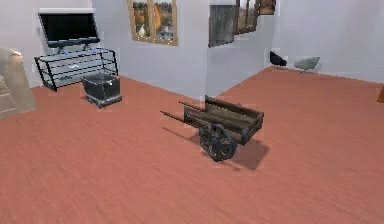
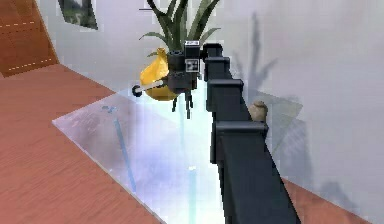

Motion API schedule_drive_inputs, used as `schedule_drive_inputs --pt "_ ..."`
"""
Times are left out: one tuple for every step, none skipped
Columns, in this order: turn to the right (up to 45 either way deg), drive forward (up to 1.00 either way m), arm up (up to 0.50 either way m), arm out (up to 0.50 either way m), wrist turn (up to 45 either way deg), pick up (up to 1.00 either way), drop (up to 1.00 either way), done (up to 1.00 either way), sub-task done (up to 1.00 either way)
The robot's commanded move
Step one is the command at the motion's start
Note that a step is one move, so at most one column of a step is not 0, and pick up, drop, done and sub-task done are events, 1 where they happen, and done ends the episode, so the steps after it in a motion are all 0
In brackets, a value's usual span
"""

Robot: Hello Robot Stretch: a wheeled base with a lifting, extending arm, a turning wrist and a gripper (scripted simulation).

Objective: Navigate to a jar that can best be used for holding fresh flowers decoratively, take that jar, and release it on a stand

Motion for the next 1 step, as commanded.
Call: schedule_drive_inputs --pt "0.0 0.00 0.00 0.00 -45.0 0.00 0.00 0.00 0.00"
